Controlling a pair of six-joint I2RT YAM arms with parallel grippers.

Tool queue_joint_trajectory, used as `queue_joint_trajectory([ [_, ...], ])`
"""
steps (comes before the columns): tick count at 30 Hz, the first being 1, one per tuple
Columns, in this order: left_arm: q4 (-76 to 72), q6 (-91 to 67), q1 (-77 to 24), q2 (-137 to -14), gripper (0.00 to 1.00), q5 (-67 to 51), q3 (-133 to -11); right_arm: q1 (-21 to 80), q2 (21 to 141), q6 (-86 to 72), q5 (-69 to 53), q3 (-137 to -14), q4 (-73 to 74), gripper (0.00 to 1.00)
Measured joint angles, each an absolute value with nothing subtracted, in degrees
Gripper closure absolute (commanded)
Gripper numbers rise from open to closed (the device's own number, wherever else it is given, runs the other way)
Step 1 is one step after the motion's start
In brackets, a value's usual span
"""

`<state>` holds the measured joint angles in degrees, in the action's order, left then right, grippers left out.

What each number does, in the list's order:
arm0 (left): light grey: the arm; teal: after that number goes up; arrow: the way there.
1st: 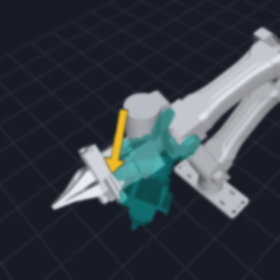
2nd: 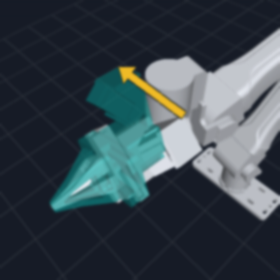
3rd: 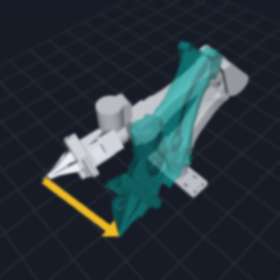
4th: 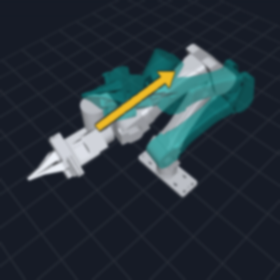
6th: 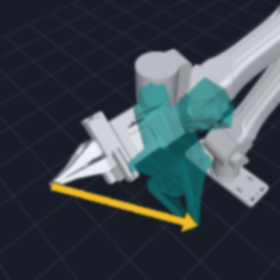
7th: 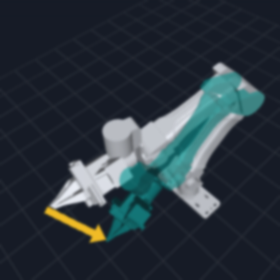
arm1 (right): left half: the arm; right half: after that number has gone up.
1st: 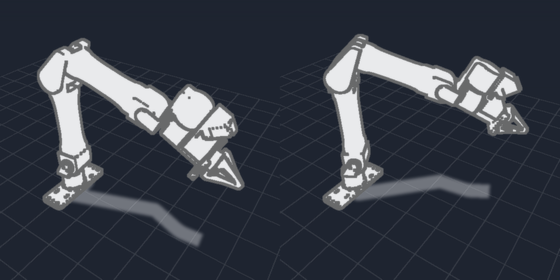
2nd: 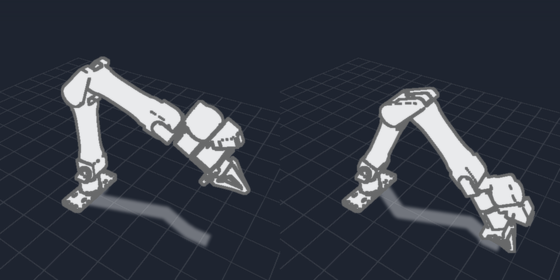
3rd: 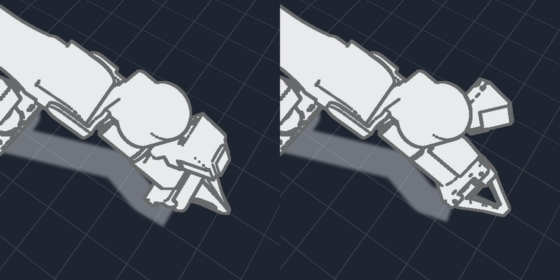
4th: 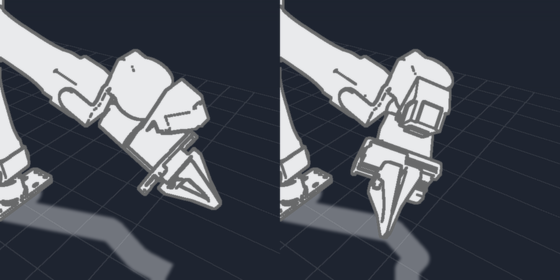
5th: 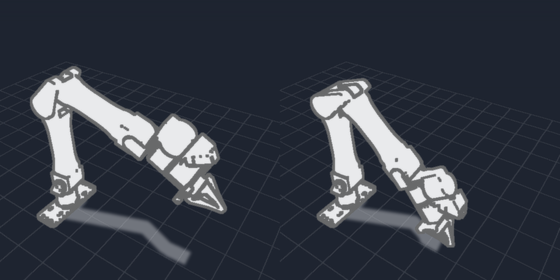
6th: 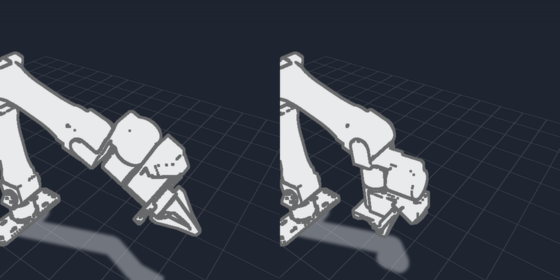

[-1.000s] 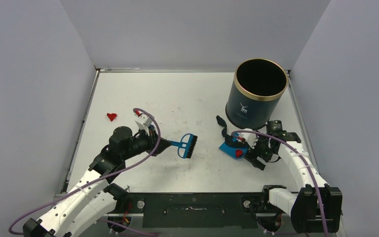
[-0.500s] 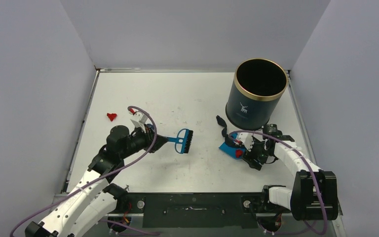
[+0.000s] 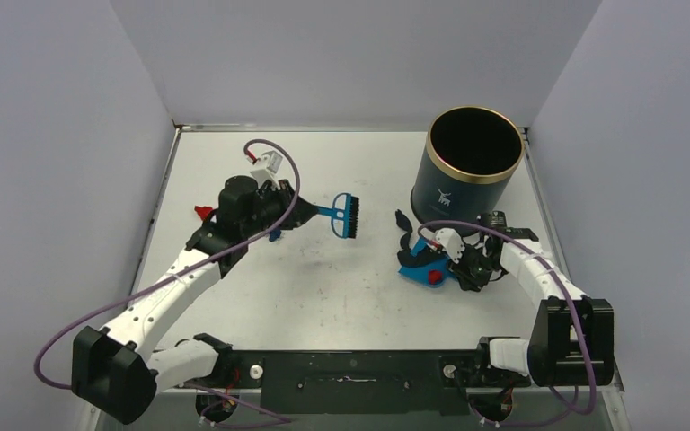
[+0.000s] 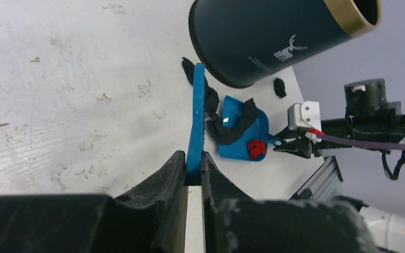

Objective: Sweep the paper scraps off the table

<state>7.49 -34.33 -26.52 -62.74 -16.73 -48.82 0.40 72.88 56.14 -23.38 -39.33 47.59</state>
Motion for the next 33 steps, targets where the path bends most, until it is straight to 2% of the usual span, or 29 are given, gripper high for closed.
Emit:
queue_joint_trajectory([
  [7,4.23,-41.34,-27.16,-75.13,1.0,-10.85,-57.28,1.23,72.86,51.66,-19.51,-42.87,50.52,0.86],
  [14,16.36,-34.72,-31.79,-97.93,1.0,-8.29,-85.78,4.91,71.85,47.24,-13.19,-42.87,54.19,0.87],
  [16,17.72,-33.78,-33.21,-101.32,1.0,-7.79,-89.95,5.06,71.31,46.26,-11.68,-42.87,54.61,0.87],
  [33,16.6,-41.36,-35.42,-117.25,1.0,-8.27,-97.03,5.74,68.64,44.03,-5.3,-42.0,56.73,0.87],
])
